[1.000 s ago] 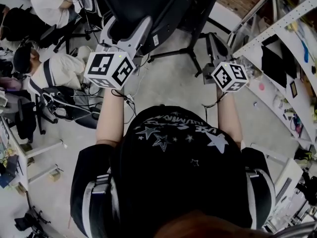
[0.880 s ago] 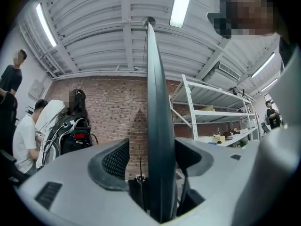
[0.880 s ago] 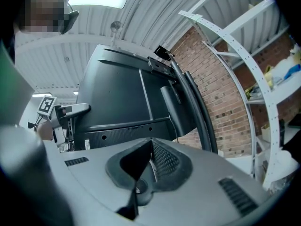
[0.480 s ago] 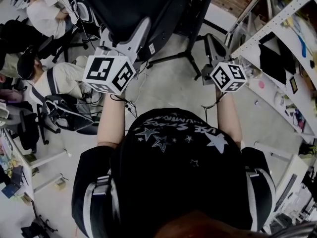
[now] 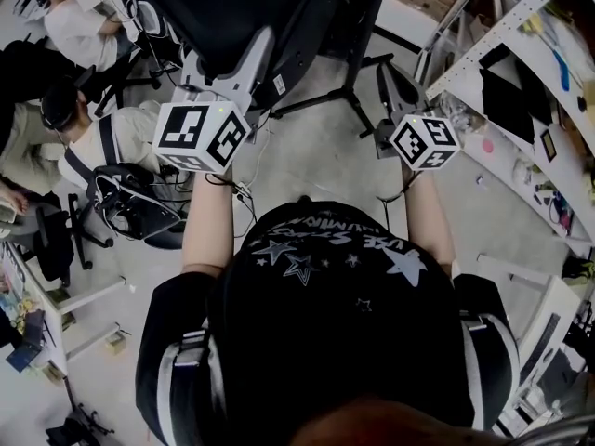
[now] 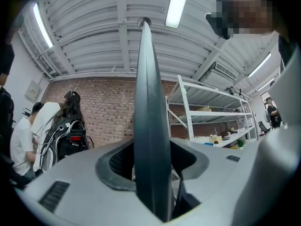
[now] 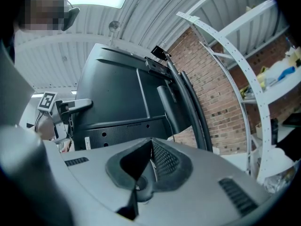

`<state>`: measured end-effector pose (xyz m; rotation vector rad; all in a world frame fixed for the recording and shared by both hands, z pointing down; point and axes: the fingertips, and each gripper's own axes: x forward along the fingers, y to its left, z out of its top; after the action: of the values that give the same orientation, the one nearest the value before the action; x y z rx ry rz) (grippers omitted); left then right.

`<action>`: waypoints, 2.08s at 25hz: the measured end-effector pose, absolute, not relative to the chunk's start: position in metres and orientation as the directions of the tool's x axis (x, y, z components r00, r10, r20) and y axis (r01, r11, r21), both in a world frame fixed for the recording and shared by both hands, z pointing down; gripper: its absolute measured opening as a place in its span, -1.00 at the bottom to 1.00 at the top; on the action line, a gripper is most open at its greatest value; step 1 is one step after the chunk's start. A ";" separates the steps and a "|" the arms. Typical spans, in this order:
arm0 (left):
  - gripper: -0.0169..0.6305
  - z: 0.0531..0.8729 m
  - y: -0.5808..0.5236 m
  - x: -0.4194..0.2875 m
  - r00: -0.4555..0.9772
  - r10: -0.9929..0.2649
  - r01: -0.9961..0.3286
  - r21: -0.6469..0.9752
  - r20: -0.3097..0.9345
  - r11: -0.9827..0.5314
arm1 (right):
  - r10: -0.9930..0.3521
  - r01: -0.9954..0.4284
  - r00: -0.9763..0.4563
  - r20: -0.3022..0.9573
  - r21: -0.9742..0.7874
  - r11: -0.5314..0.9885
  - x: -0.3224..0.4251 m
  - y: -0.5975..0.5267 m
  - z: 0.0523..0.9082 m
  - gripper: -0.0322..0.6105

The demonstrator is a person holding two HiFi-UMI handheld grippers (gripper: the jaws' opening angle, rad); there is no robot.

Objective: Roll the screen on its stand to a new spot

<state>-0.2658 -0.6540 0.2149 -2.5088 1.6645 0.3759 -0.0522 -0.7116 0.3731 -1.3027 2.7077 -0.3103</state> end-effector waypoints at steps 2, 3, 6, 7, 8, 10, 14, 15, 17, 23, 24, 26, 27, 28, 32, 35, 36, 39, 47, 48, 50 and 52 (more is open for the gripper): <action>-0.24 0.214 -0.648 -0.263 0.364 -0.893 -0.920 0.048 -0.265 -0.389 | -0.785 -0.760 -0.619 -0.019 -0.234 0.606 -0.047 -0.705 0.372 -0.88; -0.24 0.213 -0.645 -0.263 0.360 -0.894 -0.922 0.048 -0.266 -0.385 | -0.785 -0.761 -0.619 -0.018 -0.233 0.605 -0.045 -0.701 0.372 -0.88; -0.24 0.212 -0.637 -0.262 0.351 -0.899 -0.926 0.048 -0.263 -0.375 | -0.788 -0.765 -0.615 -0.011 -0.232 0.601 -0.036 -0.688 0.371 -0.88; -0.24 0.212 -0.635 -0.261 0.349 -0.900 -0.927 0.046 -0.263 -0.373 | -0.789 -0.766 -0.614 -0.010 -0.233 0.599 -0.033 -0.684 0.371 -0.88; -0.24 0.211 -0.632 -0.259 0.347 -0.900 -0.927 0.045 -0.264 -0.371 | -0.790 -0.767 -0.613 -0.009 -0.234 0.597 -0.028 -0.680 0.372 -0.88; -0.24 0.211 -0.626 -0.254 0.344 -0.900 -0.929 0.043 -0.268 -0.368 | -0.791 -0.769 -0.611 -0.005 -0.236 0.595 -0.019 -0.674 0.373 -0.88; -0.25 0.211 -0.606 -0.241 0.331 -0.902 -0.932 0.051 -0.278 -0.358 | -0.792 -0.769 -0.610 -0.002 -0.238 0.593 -0.004 -0.660 0.374 -0.88; -0.25 0.211 -0.601 -0.238 0.328 -0.902 -0.933 0.053 -0.282 -0.356 | -0.791 -0.768 -0.612 -0.005 -0.237 0.596 -0.002 -0.656 0.373 -0.88; -0.25 0.211 -0.592 -0.233 0.320 -0.903 -0.936 0.053 -0.286 -0.348 | -0.786 -0.763 -0.618 -0.009 -0.235 0.603 0.002 -0.648 0.371 -0.88; -0.25 0.211 -0.571 -0.221 0.312 -0.910 -0.940 0.050 -0.273 -0.337 | -0.785 -0.760 -0.619 -0.014 -0.239 0.604 0.025 -0.622 0.369 -0.88; -0.25 0.211 -0.566 -0.219 0.312 -0.910 -0.940 0.049 -0.274 -0.337 | -0.788 -0.762 -0.616 -0.016 -0.242 0.601 0.030 -0.617 0.369 -0.88; -0.25 0.210 -0.558 -0.216 0.312 -0.909 -0.940 0.046 -0.277 -0.337 | -0.794 -0.766 -0.608 -0.019 -0.250 0.592 0.041 -0.607 0.370 -0.88; -0.25 0.210 -0.555 -0.213 0.311 -0.909 -0.941 0.045 -0.277 -0.336 | -0.796 -0.768 -0.604 -0.018 -0.253 0.588 0.046 -0.603 0.371 -0.88; -0.24 0.210 -0.551 -0.210 0.311 -0.909 -0.941 0.043 -0.277 -0.335 | -0.798 -0.770 -0.602 -0.016 -0.255 0.585 0.052 -0.598 0.372 -0.88; -0.24 0.211 -0.536 -0.193 0.308 -0.912 -0.943 0.039 -0.272 -0.330 | -0.802 -0.771 -0.597 -0.007 -0.270 0.576 0.078 -0.581 0.380 -0.88; -0.24 0.212 -0.519 -0.182 0.307 -0.911 -0.944 0.033 -0.275 -0.328 | -0.799 -0.766 -0.601 -0.002 -0.283 0.577 0.090 -0.563 0.387 -0.88; -0.24 0.211 -0.512 -0.180 0.307 -0.910 -0.944 0.031 -0.278 -0.328 | -0.797 -0.763 -0.604 0.000 -0.287 0.579 0.092 -0.556 0.389 -0.88; -0.24 0.211 -0.492 -0.175 0.310 -0.907 -0.943 0.030 -0.285 -0.331 | -0.790 -0.755 -0.613 0.008 -0.300 0.583 0.096 -0.535 0.397 -0.88; -0.24 0.211 -0.448 -0.165 0.323 -0.904 -0.938 0.034 -0.279 -0.346 | -0.789 -0.750 -0.615 0.022 -0.325 0.576 0.099 -0.497 0.409 -0.88; -0.24 0.212 -0.446 -0.162 0.326 -0.903 -0.937 0.033 -0.281 -0.349 | -0.789 -0.750 -0.614 0.020 -0.326 0.575 0.101 -0.497 0.409 -0.88; -0.24 0.212 -0.442 -0.157 0.333 -0.900 -0.934 0.035 -0.280 -0.357 | -0.791 -0.750 -0.612 0.015 -0.328 0.574 0.103 -0.495 0.408 -0.88; -0.24 0.211 -0.435 -0.157 0.338 -0.899 -0.932 0.036 -0.278 -0.362 | -0.792 -0.750 -0.611 0.009 -0.326 0.575 0.100 -0.490 0.405 -0.88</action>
<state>-0.1567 -0.4350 0.2113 -2.4615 1.6944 0.3806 0.1002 -0.4902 0.4053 -1.3123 2.6637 -0.4529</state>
